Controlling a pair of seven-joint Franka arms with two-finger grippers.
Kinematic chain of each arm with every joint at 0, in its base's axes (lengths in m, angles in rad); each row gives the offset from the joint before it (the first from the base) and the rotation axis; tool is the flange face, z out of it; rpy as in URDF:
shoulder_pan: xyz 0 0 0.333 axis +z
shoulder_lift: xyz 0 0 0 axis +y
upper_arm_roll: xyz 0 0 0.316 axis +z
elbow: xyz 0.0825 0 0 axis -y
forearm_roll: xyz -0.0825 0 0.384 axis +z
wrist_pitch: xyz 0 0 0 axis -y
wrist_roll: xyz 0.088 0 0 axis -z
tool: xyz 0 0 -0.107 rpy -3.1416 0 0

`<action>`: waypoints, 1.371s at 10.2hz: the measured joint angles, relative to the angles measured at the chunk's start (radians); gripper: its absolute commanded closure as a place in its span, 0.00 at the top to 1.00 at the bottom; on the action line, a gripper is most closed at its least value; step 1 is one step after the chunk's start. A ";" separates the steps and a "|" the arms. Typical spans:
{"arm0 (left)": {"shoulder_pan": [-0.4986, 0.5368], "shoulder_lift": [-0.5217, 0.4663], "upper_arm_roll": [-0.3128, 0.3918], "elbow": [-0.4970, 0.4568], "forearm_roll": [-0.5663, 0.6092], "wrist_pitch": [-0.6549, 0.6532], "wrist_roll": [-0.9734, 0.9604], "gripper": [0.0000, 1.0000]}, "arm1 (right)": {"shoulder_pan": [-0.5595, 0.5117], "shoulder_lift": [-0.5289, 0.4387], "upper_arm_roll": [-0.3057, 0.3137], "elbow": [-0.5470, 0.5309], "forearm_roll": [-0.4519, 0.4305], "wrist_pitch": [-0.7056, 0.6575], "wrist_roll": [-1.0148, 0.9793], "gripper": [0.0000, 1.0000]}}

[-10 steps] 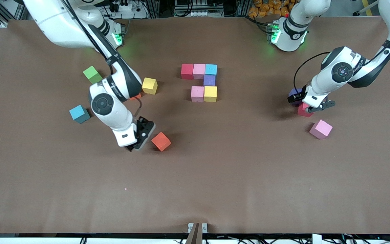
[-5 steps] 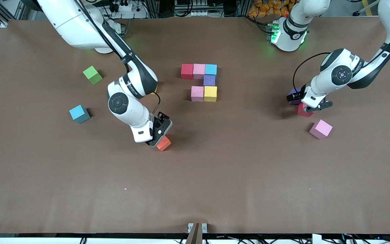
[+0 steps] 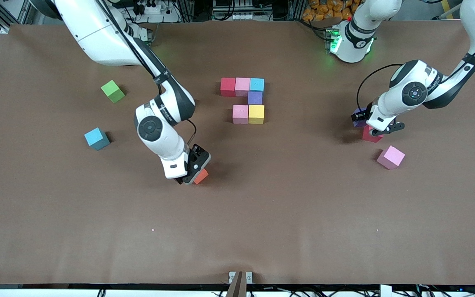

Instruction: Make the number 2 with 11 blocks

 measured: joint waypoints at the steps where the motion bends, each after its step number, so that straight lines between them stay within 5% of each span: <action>1: -0.004 0.000 0.000 0.002 0.000 -0.006 0.000 0.07 | 0.013 0.006 0.000 0.002 -0.065 0.000 0.065 1.00; 5: -0.035 0.002 -0.019 0.045 -0.005 -0.014 -0.049 0.08 | 0.021 0.041 -0.007 0.004 -0.123 0.018 0.116 0.99; 7: -0.154 0.004 -0.019 0.097 -0.020 -0.018 -0.151 0.08 | 0.021 0.059 -0.013 0.004 -0.123 0.055 0.116 0.43; 8: -0.193 0.004 -0.016 0.129 -0.038 -0.026 -0.175 0.08 | 0.021 0.059 -0.017 0.007 -0.123 0.056 0.116 0.30; 14: -0.286 0.003 -0.015 0.514 -0.190 -0.293 -0.177 0.08 | 0.065 -0.008 -0.010 0.007 -0.126 -0.085 0.089 0.32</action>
